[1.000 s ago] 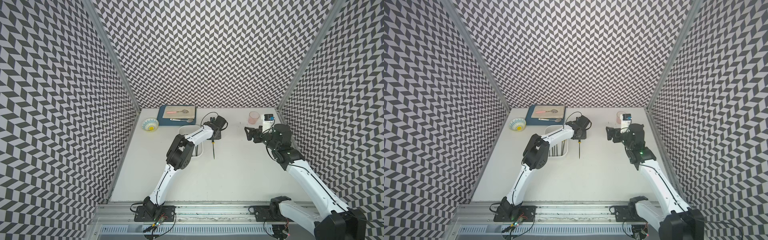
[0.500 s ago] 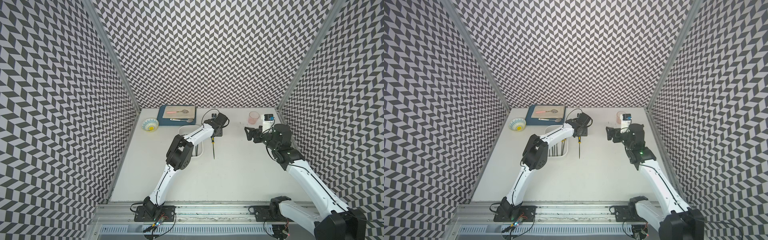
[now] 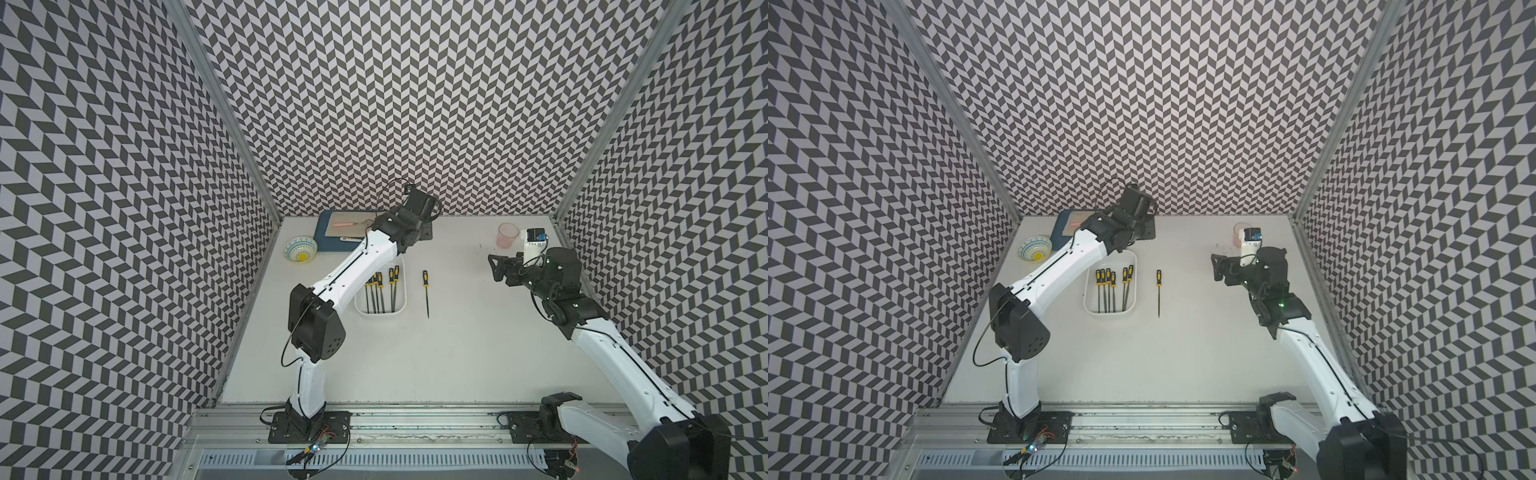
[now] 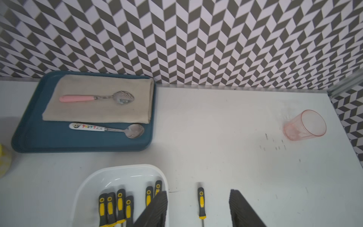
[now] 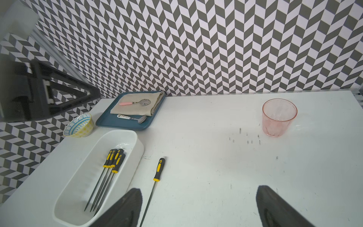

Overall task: Take the file tool out of the storage box
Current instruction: Place the file tool at the center of the board, then pick up the file tool from the storage box.

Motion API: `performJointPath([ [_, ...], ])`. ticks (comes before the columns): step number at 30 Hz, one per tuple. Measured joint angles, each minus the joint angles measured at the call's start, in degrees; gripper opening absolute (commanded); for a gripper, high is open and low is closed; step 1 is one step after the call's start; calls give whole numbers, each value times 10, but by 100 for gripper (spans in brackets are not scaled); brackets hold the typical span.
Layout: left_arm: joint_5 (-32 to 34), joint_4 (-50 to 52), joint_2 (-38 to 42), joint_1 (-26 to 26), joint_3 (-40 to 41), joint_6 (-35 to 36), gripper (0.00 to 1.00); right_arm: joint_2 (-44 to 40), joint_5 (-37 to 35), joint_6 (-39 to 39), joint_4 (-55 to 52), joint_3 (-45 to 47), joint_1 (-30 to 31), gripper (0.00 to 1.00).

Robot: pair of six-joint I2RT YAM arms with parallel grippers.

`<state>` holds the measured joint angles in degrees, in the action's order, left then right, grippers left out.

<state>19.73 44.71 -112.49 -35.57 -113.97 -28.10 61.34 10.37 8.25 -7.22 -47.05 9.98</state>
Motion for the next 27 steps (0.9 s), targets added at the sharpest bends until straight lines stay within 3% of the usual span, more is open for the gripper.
performJointPath([
  [9,-31,-4,8,70,169,3,54,8,2,2,0,0,6,94],
  [16,-59,-30,4,78,190,4,53,8,2,2,0,4,8,94],
  [27,-80,-54,-69,99,190,16,51,10,-1,2,-1,4,8,94],
])
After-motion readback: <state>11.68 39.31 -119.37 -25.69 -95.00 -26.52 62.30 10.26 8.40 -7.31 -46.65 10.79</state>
